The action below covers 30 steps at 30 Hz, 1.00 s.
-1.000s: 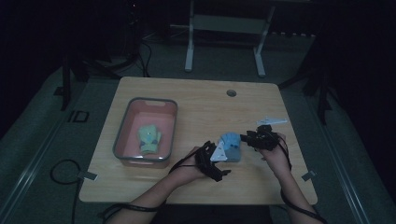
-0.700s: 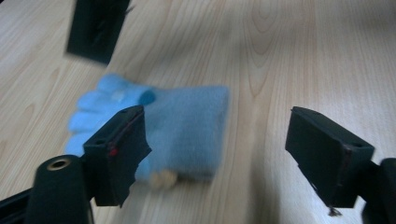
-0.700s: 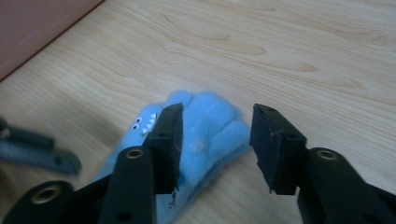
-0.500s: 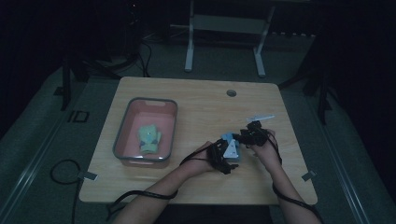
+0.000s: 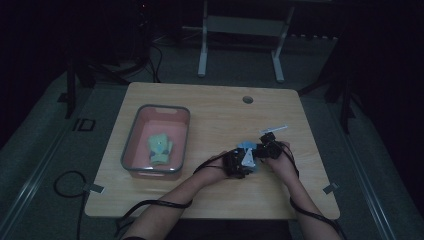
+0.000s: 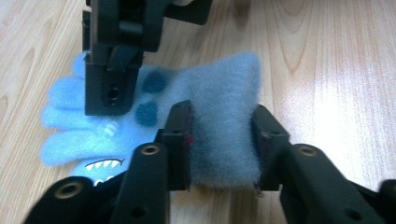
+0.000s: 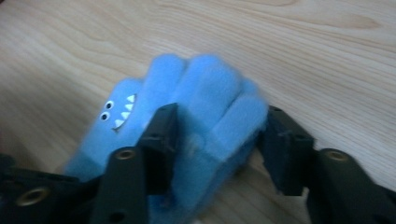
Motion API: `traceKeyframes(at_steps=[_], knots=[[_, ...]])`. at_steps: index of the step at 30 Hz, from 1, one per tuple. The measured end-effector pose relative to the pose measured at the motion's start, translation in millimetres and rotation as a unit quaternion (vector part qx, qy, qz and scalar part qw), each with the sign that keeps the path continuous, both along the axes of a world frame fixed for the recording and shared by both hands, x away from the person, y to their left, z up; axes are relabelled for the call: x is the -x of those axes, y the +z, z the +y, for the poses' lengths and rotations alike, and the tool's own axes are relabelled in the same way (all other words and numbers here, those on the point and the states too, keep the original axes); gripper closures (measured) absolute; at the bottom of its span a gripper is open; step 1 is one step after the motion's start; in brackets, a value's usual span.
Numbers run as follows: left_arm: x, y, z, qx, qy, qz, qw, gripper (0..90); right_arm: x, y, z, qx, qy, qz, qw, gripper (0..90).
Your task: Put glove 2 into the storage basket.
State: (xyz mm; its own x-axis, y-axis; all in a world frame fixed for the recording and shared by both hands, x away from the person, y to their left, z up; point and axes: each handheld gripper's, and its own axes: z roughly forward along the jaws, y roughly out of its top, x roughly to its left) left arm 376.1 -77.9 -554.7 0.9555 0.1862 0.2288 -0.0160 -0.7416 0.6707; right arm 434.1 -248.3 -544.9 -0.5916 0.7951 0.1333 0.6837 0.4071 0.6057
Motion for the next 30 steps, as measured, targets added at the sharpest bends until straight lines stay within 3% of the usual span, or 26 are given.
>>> traceKeyframes(at_steps=[3, 6, 11, 15, 24, 25, 30], knots=[[-0.9, 0.8, 0.9, -0.001, -0.001, 0.002, 1.0, 71.8, -0.1, -0.3, 0.5, -0.006, 0.005, 0.003, 1.0, 56.0], [-3.3, 2.6, 1.8, -0.007, -0.003, 0.011, 0.9999, 74.0, -1.0, 0.3, 2.7, -0.016, 0.02, 0.023, 0.9994, 68.2], [-4.0, 6.2, 0.5, -0.018, -0.004, 0.015, 0.9997, 75.5, -2.3, 1.5, 6.9, -0.013, 0.025, 0.034, 0.999, 76.3], [-2.7, 10.8, 1.5, -0.028, 0.001, 0.016, 0.9995, 76.1, -4.5, 3.4, 3.6, -0.04, 0.022, 0.042, 0.9981, 78.2], [3.1, 30.0, 9.7, -0.042, 0.003, 0.0, 0.9991, 76.2, -1.9, 16.3, 8.9, -0.054, 0.036, 0.029, 0.9975, 78.8], [4.2, 37.2, 15.4, -0.045, 0.006, -0.005, 0.999, 76.2, -2.0, 18.2, 9.4, -0.057, 0.038, 0.03, 0.9972, 78.8], [5.9, 48.0, 25.2, -0.039, 0.011, -0.009, 0.9991, 76.2, -0.7, 36.8, 18.1, -0.077, 0.051, 0.016, 0.9956, 78.8]])
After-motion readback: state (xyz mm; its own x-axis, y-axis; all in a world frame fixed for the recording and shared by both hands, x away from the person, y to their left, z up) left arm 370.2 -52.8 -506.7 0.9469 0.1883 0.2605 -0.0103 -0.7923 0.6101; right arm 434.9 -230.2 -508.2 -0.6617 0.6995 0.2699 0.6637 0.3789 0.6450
